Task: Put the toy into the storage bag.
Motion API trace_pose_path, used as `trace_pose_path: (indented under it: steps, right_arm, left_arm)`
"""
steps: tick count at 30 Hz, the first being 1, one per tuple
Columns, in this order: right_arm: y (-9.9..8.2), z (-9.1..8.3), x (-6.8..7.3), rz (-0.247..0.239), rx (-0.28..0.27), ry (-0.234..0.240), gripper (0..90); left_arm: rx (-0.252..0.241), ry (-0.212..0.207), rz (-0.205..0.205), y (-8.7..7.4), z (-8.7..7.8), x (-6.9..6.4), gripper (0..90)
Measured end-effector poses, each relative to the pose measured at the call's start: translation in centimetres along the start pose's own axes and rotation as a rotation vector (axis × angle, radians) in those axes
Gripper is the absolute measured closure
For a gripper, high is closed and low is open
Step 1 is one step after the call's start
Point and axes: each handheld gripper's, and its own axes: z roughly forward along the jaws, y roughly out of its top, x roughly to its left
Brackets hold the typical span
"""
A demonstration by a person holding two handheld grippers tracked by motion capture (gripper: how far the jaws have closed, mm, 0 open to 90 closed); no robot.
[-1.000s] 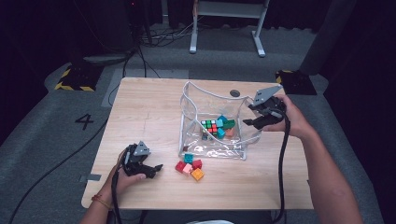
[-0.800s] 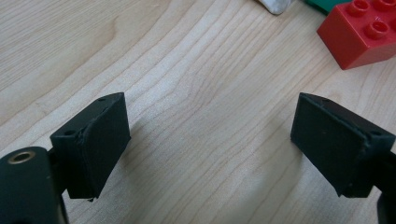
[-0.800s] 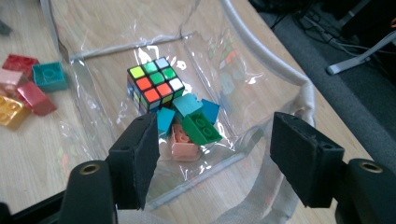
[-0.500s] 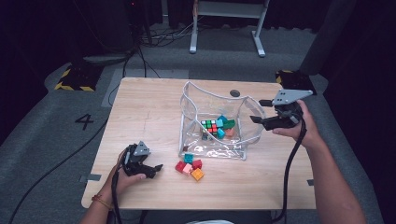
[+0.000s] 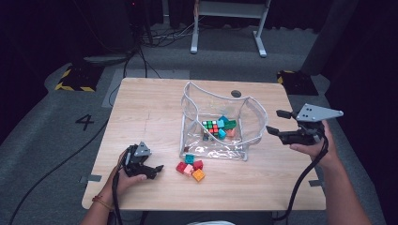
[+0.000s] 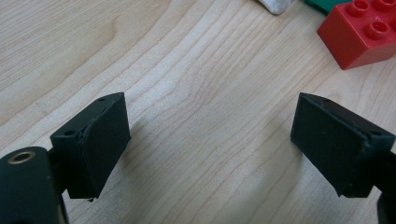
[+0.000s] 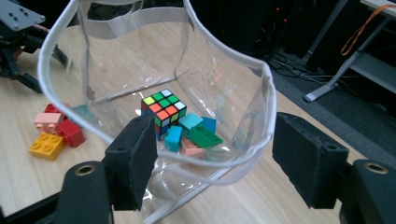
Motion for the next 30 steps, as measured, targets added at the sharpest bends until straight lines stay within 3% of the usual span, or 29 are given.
trace_pose_path:
  steps: [8, 13, 16, 24, 26, 30]
  right_arm:
    - [-3.1, -1.0, 1.3, 0.018, -0.007, -0.015, 31.1]
    - [-5.4, -0.5, 2.2, 0.044, -0.006, 0.003, 32.1]
    - [-6.5, -0.1, 2.8, 0.033, 0.02, 0.001, 32.1]
    - [-9.1, 1.3, 4.7, 0.076, 0.022, 0.078, 33.1]
    - [-9.5, 1.9, 5.2, 0.069, 0.038, 0.088, 33.3]
    - [-10.3, 3.9, 6.9, 0.059, 0.059, 0.154, 33.5]
  left_arm:
    - [-0.001, 0.0, 0.0, 0.0, 0.0, 0.0, 11.9]
    - [-0.001, 0.001, 0.0, 0.0, 0.0, 0.0, 11.9]
    - [0.001, 0.0, 0.001, 0.0, 0.0, 0.0, 11.9]
    - [0.0, 0.004, 0.006, 0.0, 0.0, 0.0, 11.9]
    - [0.003, 0.005, 0.001, 0.0, 0.0, 0.0, 11.9]
    - [0.006, -0.004, -0.007, 0.0, 0.0, -0.1, 11.9]
